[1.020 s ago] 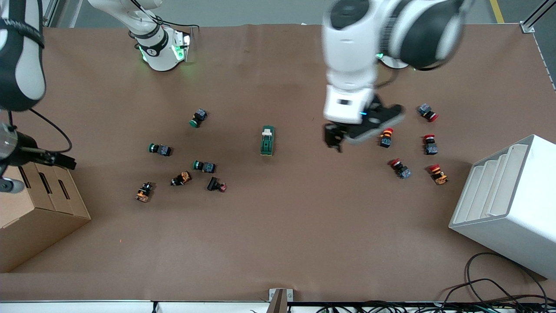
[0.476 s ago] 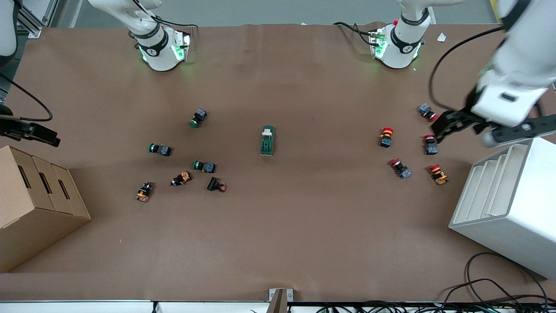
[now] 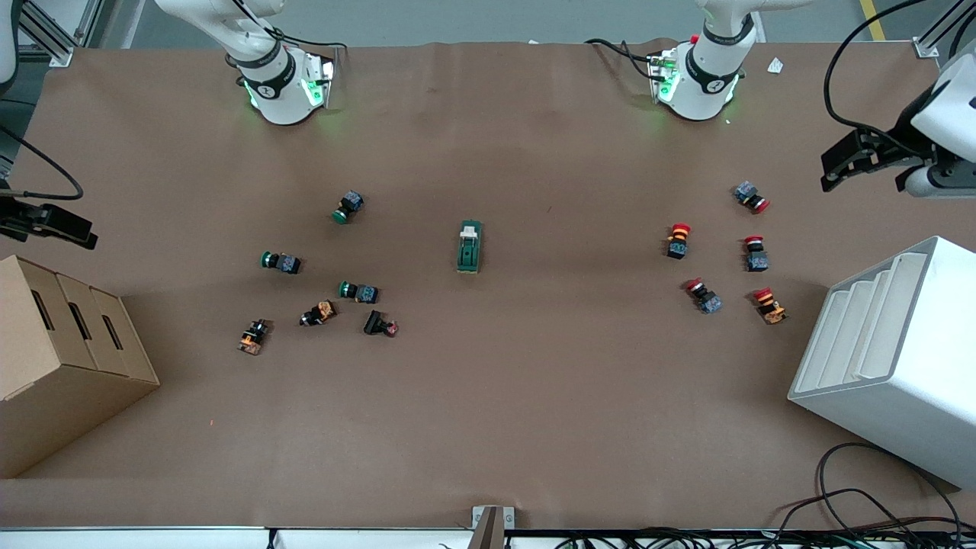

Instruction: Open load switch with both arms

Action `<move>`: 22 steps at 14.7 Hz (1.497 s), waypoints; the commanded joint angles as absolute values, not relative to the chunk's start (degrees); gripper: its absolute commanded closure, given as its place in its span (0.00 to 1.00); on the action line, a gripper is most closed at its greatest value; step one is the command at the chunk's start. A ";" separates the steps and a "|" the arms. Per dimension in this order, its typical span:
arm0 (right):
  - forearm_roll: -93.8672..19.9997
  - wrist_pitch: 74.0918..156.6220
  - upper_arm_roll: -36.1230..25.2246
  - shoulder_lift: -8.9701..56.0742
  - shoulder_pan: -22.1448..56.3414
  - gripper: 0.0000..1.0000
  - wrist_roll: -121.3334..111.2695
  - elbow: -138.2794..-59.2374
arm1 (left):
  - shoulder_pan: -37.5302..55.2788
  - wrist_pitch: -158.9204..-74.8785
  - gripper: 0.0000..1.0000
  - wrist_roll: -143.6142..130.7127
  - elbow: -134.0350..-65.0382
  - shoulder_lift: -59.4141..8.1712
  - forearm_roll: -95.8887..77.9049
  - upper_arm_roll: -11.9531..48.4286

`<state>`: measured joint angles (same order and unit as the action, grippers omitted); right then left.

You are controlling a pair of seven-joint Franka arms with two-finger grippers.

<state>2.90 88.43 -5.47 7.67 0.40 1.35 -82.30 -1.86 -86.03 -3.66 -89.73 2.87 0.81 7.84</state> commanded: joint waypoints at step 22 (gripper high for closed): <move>2.46 89.74 -4.22 -7.64 -0.18 0.00 -0.35 -98.43 | -2.20 -90.53 0.00 -2.20 -97.73 8.26 -2.81 7.82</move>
